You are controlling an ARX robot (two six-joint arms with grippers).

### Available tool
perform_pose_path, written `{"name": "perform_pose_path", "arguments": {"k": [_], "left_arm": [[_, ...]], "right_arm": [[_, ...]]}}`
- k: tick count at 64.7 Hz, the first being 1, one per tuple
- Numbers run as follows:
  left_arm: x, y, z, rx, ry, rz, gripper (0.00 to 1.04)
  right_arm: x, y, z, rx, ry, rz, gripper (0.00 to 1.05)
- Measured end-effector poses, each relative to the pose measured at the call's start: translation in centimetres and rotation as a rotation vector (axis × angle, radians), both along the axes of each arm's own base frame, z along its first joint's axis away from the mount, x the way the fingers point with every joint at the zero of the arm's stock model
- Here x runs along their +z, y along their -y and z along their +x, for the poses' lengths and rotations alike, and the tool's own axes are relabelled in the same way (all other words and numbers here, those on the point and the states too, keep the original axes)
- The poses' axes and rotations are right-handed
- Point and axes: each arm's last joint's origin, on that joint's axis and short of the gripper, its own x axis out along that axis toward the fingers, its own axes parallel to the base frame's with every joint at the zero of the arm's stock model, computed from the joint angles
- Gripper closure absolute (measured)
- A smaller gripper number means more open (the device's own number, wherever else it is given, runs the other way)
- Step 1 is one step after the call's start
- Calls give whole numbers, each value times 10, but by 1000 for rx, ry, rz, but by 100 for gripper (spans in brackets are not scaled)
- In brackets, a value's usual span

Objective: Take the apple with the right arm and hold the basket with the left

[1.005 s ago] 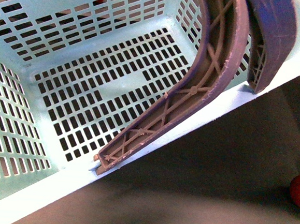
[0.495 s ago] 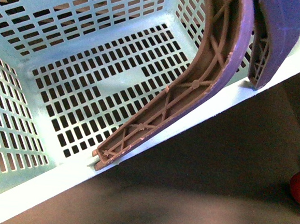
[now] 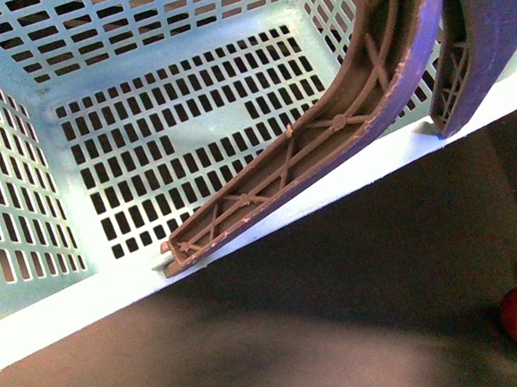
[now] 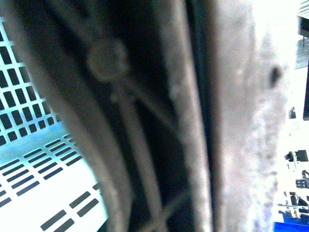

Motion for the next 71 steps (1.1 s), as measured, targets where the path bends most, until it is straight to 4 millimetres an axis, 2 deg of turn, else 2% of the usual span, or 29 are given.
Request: {"name": "perform_pose_path", "arguments": {"k": [33,47,58,71], "left_arm": [[0,0,0,0,0,0,90],[0,0,0,0,0,0,90],[0,0,0,0,0,0,90],[0,0,0,0,0,0,90]], "right_arm": [[-35,6,16,-79,-51,13,9],[-40,6,19,-94,-55,15,9],[-40,7,19,-97,-56,12,24],[-40,5,15,-91,-50,14,25]]}}
